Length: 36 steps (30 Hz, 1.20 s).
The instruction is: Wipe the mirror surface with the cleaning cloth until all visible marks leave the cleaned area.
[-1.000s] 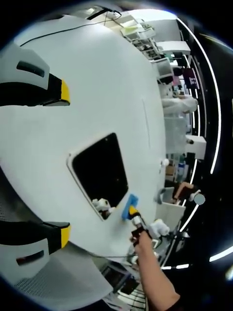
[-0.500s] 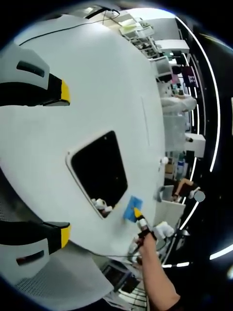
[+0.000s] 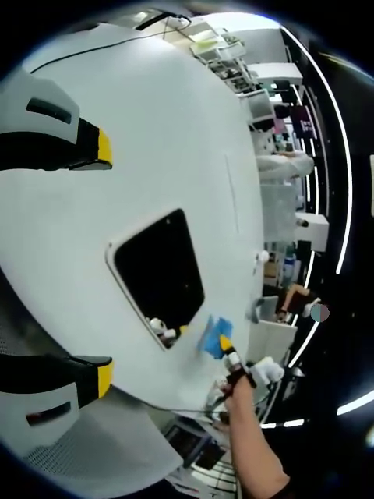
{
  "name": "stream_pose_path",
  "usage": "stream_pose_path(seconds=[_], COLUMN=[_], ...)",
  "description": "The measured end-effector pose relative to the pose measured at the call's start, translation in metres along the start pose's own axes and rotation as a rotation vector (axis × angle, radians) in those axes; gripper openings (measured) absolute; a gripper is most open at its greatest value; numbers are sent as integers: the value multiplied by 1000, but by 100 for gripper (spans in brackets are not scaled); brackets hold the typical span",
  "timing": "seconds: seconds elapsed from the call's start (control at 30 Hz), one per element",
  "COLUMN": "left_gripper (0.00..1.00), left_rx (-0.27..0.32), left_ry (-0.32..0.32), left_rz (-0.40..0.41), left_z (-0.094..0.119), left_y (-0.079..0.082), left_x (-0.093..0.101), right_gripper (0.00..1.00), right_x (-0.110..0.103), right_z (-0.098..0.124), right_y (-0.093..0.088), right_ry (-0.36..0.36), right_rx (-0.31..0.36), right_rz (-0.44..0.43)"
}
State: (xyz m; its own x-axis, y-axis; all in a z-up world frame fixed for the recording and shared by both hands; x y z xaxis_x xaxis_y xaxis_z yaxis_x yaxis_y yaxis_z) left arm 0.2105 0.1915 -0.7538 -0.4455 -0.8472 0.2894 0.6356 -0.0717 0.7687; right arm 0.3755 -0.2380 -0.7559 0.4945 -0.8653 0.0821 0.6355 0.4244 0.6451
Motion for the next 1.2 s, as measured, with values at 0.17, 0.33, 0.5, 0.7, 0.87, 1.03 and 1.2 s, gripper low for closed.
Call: stream_pose_path(seconds=[0.17, 0.33, 0.5, 0.7, 0.87, 1.03, 1.2], left_gripper=[100, 99, 99, 99, 99, 99, 99], left_rx=[7, -11, -7, -2, 4, 6, 5], left_ry=[2, 2, 1, 1, -4, -8, -15], left_rz=[4, -6, -8, -8, -8, -3, -9], left_z=[1, 0, 0, 1, 1, 1, -1], left_y=[0, -2, -1, -1, 0, 0, -1], left_x=[-1, 0, -1, 0, -1, 0, -1], right_gripper=[3, 3, 3, 3, 3, 3, 2], right_x=[-3, -8, -14, -24, -36, -45, -53], right_z=[1, -1, -3, -6, -8, -12, -18], right_y=[3, 5, 7, 9, 11, 11, 14], right_ry=[-7, -8, -17, -18, -18, -7, -3], right_rx=[2, -2, 6, 4, 4, -6, -20], right_rz=[-15, -13, -26, -60, -83, -98, -100])
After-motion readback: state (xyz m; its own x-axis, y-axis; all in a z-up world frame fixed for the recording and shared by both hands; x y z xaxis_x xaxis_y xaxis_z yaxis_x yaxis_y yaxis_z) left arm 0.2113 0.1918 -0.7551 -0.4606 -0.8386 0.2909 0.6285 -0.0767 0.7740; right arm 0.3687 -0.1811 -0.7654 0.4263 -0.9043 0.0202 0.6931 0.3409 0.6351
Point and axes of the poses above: the point that each gripper's makers call its tool centre point, and the gripper's own axes: z roughly backward along the fingers, x roughly to its right, y roughly out of its top, the point moved 8 cm from there along z, roughly backward along the fingers, and after that the axes turned 12 degrees about z, right-handed, at the moved point
